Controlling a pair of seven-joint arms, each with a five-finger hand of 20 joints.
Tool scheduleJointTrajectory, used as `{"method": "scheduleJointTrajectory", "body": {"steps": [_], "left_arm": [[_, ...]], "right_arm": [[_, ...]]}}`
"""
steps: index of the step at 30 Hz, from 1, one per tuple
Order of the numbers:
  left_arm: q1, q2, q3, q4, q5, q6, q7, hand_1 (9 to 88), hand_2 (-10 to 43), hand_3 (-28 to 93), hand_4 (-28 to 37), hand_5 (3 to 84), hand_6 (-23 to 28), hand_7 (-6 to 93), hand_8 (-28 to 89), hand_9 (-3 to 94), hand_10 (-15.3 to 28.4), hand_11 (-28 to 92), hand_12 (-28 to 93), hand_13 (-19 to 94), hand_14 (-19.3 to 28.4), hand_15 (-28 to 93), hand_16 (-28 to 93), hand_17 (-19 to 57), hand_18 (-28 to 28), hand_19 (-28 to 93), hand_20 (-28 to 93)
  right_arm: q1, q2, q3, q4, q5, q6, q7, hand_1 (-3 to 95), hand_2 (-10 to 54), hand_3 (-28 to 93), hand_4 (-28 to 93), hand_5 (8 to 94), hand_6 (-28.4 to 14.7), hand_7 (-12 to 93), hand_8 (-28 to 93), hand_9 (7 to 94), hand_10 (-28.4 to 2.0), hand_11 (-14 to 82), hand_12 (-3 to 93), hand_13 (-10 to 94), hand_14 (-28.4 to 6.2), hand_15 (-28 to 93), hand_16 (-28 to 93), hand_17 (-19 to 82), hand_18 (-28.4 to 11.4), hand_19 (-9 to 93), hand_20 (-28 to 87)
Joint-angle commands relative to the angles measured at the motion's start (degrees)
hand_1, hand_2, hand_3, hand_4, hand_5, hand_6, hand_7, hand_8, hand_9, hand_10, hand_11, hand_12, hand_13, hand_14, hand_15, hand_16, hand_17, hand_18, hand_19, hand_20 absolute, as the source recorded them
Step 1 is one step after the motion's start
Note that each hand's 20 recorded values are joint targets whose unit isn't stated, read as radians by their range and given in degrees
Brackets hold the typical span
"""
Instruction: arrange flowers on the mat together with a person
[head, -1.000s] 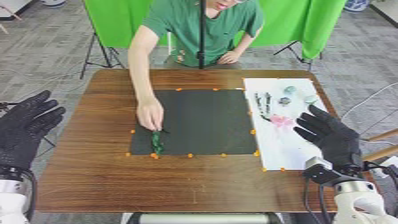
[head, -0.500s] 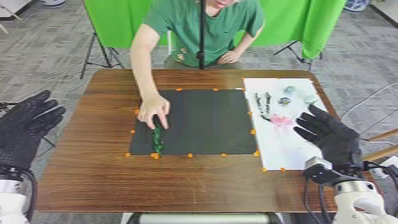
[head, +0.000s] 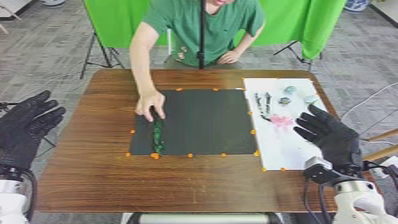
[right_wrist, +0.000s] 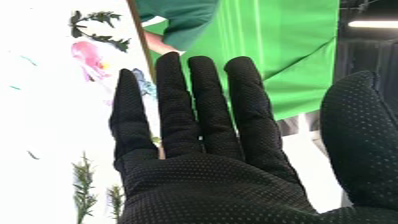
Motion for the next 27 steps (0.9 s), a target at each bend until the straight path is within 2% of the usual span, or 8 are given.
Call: {"method": "scheduleJointTrajectory", "body": {"steps": [1, 3, 8, 12, 14, 18, 23, 27], "left_arm": [[0.32, -0.37, -0.17, 0.35, 0.15, -0.39, -0.52, 30.0, -0.3, 69, -15.2, 37.7, 3.7, 25.1, -10, 33.2, 13.5, 27, 20, 29, 15.1, 38, 2, -4.8, 21.4, 45, 17], [0.52, -0.45, -0.3, 0.31, 0.11, -0.44, -0.51, 30.0, -0.4, 69, -15.2, 37.7, 3.6, 25.2, -10, 33.2, 13.4, 27, 20, 29, 15.1, 38, 2, -4.8, 21.4, 45, 17], [0.76, -0.56, -0.51, 0.19, 0.22, -0.46, -0.64, 30.0, -0.3, 69, -15.2, 37.7, 3.6, 25.3, -10, 33.2, 13.4, 27, 20, 29, 15.1, 38, 2, -4.8, 21.3, 45, 17], [1.21, -0.58, -0.59, 0.03, 0.17, -0.4, -0.36, 30.0, -0.4, 69, -15.2, 37.7, 3.7, 25.2, -10, 33.2, 13.5, 27, 20, 29, 15.1, 38, 2, -4.7, 21.3, 45, 17], [1.33, -0.53, -0.64, 0.0, 0.16, -0.48, -0.27, 30.1, -0.4, 69, -15.1, 37.6, 3.6, 25.3, -10, 33.2, 13.4, 27, 20, 29, 15.1, 38, 2, -4.8, 21.3, 45, 17], [1.51, -0.52, -0.74, -0.07, 0.12, -0.31, -0.15, 30.2, -0.3, 69, -15.1, 37.6, 3.6, 25.4, -10, 33.1, 13.4, 27, 20, 29, 15.0, 38, 2, -4.8, 21.4, 45, 17], [1.48, -0.39, -0.78, -0.04, 0.12, -0.3, -0.11, 30.2, -0.4, 69, -14.9, 37.7, 3.7, 25.3, -10, 33.1, 13.4, 27, 20, 29, 15.0, 38, 2, -4.8, 21.4, 45, 17], [1.62, -0.4, -0.83, -0.11, 0.09, -0.21, -0.05, 30.3, -0.4, 69, -15.0, 37.7, 3.6, 25.3, -10, 33.1, 13.4, 27, 20, 29, 15.1, 38, 2, -4.8, 21.4, 45, 17]], "right_arm": [[-0.16, 0.25, -0.07, -0.32, -0.49, 0.43, -0.12, 13.6, 9.9, 87, -24, 45.2, -3.8, 17, -11, 47.0, -15.1, 9.0, 16.4, 39, -13.9, 18, 21, 11, -21.3, 37, 20], [0.15, 1.11, -1.29, -0.06, -0.38, 3.45, -2.07, 13.6, 9.9, 87, -24, 45.2, -3.9, 17, -11, 47.0, -15.2, 9.0, 16.4, 40, -13.8, 19, 21, 11, -21.3, 38, 20], [-0.61, 3.66, -0.16, -0.92, -6.98, 10.33, -2.38, 18.6, 5.4, 89, -24, 47.6, -3.7, 20, -12, 52.4, -15.6, 16.8, 18.1, 47, -13.3, 46, 17, 16, -21.1, 53, 27], [0.08, 7.35, -1.08, -2.1, -39.07, 22.87, 12.45, 28.7, -7.1, 85, -27, 50.4, -2.1, 27, -15, 55.7, -14.0, 32.5, 22.8, 48, -12.1, 68, 18, 21, -19.0, 66, 33], [-0.54, 9.06, -0.67, -2.62, -53.36, 23.92, 20.43, 32.6, -9.1, 82, -28, 51.5, -0.5, 40, -18, 54.5, -12.5, 48.7, 28.8, 49, -11.4, 78, 22, 24, -17.7, 74, 38], [-1.1, 12.66, -0.59, -2.5, -78.15, 20.18, 36.43, 36.1, -9.5, 79, -28, 52.9, 0.7, 51, -20, 55.3, -12.0, 61.4, 36.8, 52, -11.1, 86, 28, 27, -17.9, 81, 43], [-2.55, 15.16, 0.68, -3.01, -85.33, 10.02, 44.78, 32.9, -9.5, 77, -28, 53.1, 0.1, 52, -21, 55.4, -12.5, 63.9, 44.4, 52, -12.5, 87, 32, 27, -18.8, 81, 46], [-2.82, 15.89, 0.47, -2.69, -86.32, 6.24, 49.17, 31.4, -9.5, 73, -28, 50.1, -1.1, 52, -20, 51.5, -13.2, 66.2, 48.0, 50, -13.6, 87, 32, 24, -18.8, 79, 46]]}}
